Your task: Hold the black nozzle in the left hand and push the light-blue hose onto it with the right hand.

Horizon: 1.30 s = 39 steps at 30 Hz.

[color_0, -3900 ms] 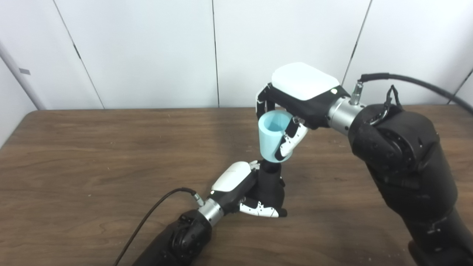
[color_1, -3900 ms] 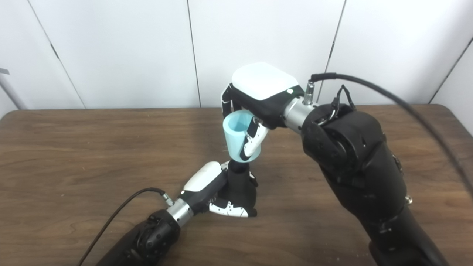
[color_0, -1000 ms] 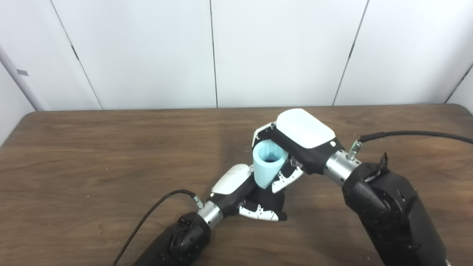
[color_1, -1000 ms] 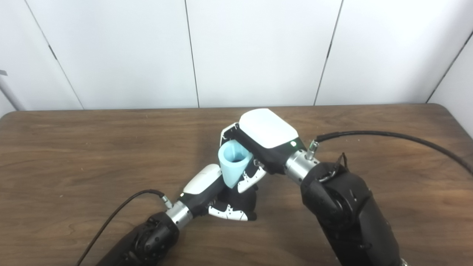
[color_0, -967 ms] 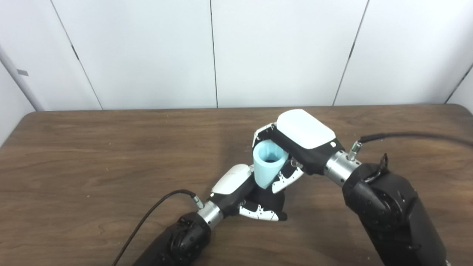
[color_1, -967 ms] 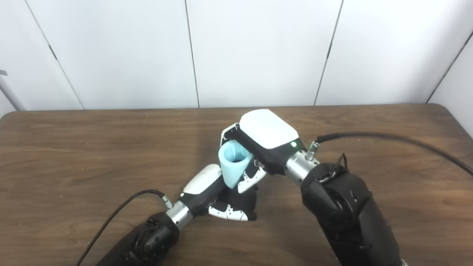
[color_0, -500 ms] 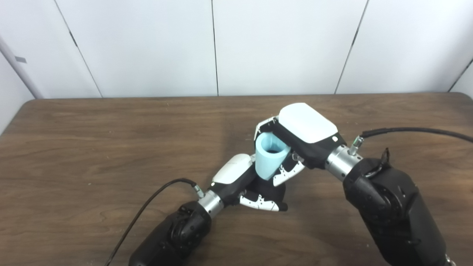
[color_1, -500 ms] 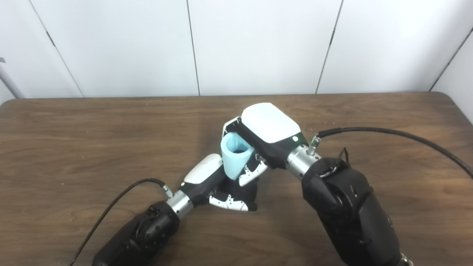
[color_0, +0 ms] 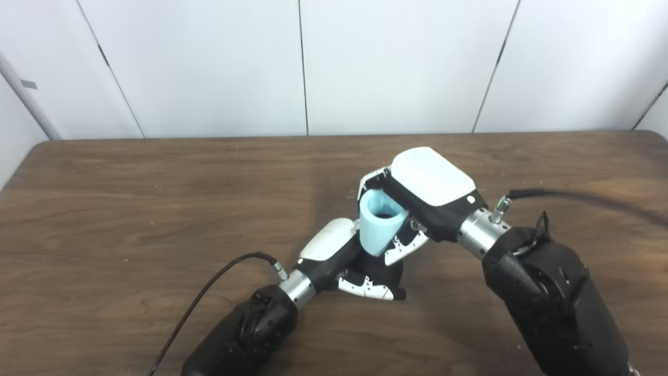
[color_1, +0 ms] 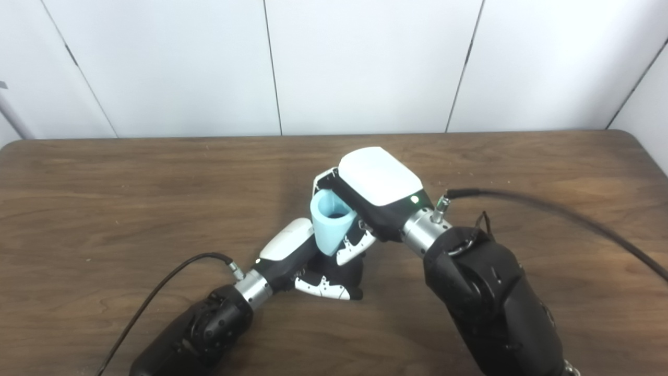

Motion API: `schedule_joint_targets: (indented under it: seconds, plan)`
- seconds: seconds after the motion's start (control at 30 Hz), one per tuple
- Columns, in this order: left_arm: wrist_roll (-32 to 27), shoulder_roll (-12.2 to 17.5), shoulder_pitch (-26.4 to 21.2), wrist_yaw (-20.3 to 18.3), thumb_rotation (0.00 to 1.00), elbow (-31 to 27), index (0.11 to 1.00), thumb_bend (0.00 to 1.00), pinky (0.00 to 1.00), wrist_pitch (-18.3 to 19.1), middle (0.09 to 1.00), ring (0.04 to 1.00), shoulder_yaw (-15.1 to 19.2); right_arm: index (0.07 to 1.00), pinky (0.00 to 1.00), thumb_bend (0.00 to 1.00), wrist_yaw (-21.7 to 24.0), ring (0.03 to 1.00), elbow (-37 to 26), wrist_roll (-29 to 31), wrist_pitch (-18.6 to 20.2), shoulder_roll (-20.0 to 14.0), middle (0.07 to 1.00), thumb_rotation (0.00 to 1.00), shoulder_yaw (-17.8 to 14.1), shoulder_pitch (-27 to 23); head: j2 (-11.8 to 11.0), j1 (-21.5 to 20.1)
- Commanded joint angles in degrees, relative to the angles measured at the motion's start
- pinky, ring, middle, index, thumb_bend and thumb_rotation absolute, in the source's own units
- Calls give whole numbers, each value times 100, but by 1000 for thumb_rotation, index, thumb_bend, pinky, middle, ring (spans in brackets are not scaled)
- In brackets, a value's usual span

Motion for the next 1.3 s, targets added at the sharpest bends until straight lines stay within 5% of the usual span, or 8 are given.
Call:
schedule_joint_targets:
  seconds: [0.0, 0.57, 0.93, 1.27]
  plan:
    - [177, 279, 533, -823, 437, 448, 499, 568, 807, 533, 710, 847, -274, 484, 141, 531, 198, 213, 107, -47, -192, -98, 470, 0, 183, 208, 8, -2]
    - [161, 316, 544, -878, 437, 386, 488, 568, 813, 568, 709, 849, -272, 485, 109, 531, 51, 184, 287, 57, -157, -99, 470, 0, 243, 328, 40, -25]
    - [153, 311, 546, -882, 438, 383, 492, 568, 814, 571, 709, 848, -263, 501, 175, 527, 208, 261, 320, 72, 200, -95, 437, 0, 235, 330, 41, -35]
    - [166, 314, 557, -890, 440, 363, 487, 570, 814, 595, 710, 848, -265, 522, 223, 523, 185, 298, 285, -251, 56, -169, 405, 9, 358, 323, 67, -29]
